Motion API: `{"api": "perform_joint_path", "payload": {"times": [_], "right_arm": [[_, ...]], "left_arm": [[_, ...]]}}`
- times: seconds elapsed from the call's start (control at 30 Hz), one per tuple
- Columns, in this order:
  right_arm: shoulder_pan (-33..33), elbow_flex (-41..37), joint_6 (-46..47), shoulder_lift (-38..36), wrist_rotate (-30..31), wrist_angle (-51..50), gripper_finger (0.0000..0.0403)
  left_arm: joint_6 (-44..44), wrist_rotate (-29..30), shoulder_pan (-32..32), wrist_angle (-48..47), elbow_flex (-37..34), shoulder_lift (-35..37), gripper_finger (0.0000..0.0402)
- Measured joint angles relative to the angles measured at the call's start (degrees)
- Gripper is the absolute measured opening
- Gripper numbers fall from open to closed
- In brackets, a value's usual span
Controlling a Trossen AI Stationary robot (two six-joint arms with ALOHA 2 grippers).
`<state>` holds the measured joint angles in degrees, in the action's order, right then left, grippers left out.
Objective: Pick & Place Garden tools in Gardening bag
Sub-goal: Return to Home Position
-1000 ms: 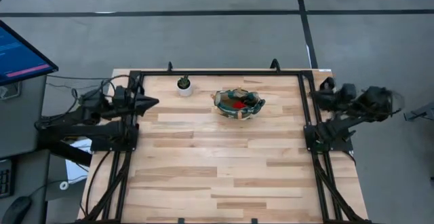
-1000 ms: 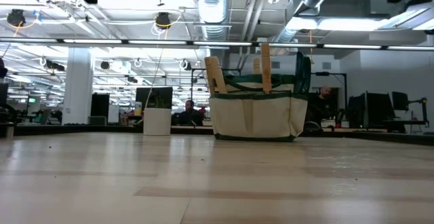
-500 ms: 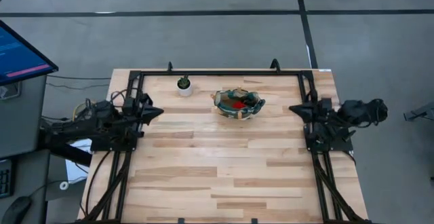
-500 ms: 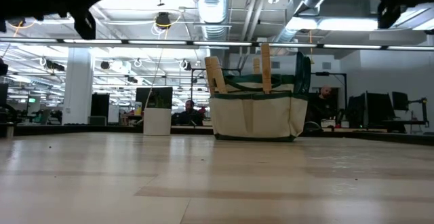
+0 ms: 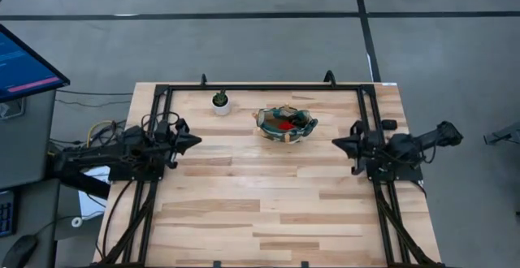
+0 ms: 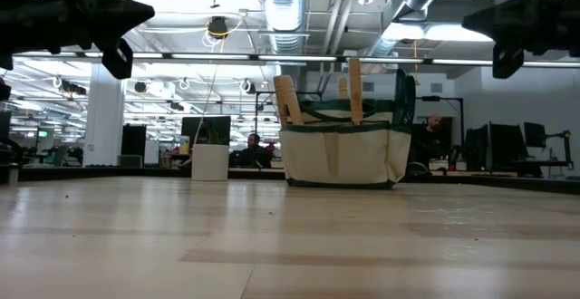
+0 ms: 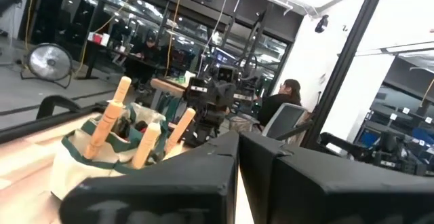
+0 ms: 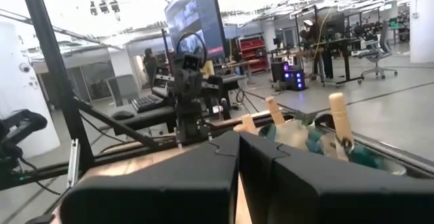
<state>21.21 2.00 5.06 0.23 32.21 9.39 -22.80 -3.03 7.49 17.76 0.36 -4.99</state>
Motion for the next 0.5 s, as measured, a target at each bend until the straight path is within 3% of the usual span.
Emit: {"api": "perform_joint_path", "payload": {"times": [0.5], "right_arm": [[-4.60, -1.58, 5.41, 0.02, 0.85, -2.28, 0.0000]], "left_arm": [[1.37, 0.00, 0.00, 0.12, 0.00, -2.15, 0.0001]]}}
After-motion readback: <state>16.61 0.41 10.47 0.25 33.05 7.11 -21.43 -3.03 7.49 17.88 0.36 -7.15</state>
